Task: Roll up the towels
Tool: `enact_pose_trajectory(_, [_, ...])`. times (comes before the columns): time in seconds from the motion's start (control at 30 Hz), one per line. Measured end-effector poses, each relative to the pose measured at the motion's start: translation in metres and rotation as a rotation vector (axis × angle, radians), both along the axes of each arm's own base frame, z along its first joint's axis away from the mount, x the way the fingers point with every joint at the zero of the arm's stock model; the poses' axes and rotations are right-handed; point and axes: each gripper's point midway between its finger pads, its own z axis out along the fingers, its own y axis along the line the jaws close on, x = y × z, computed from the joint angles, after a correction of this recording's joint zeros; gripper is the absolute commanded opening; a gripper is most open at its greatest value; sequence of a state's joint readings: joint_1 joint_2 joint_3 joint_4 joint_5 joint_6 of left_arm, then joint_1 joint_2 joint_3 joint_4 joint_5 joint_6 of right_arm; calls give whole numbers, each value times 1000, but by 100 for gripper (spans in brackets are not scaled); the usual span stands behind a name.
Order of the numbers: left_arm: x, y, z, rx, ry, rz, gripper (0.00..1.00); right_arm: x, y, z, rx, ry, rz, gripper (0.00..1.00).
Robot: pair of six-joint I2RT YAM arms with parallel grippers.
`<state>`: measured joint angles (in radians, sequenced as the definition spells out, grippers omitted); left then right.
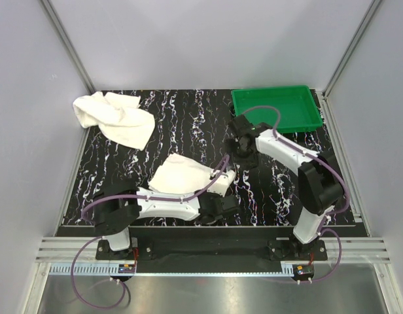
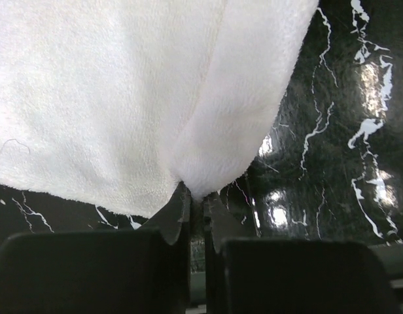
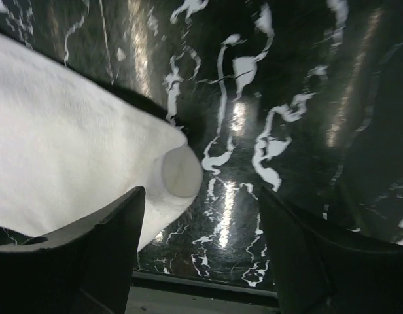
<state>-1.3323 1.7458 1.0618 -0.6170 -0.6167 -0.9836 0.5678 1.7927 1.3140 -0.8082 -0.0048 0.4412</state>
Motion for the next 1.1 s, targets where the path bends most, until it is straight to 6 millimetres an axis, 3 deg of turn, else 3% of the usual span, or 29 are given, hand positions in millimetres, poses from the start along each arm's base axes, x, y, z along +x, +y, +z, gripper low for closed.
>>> enact_pose_trajectory(0.2, [-9, -4, 3, -86, 79, -27, 0, 29, -27, 62, -11, -203, -89, 75])
enact_pose_trajectory(0.33, [-10, -3, 4, -173, 142, -15, 0, 24, -29, 101, 79, -327, -102, 74])
enact_pose_trajectory(0.43, [-11, 5, 4, -255, 194, 16, 0, 5, -27, 111, 173, -364, -94, 72])
enact_pose_trajectory(0.53, [-12, 10, 6, -363, 247, 54, 0, -17, -19, 105, 276, -345, -71, 70])
enact_pose_trajectory(0.8, [-14, 22, 7, -668, 370, 163, 0, -71, 4, 64, 519, -233, 1, 65])
enact_pose_trajectory(1.1, [-18, 26, 6, -838, 452, 235, 0, -105, 36, 26, 738, -148, 21, 65])
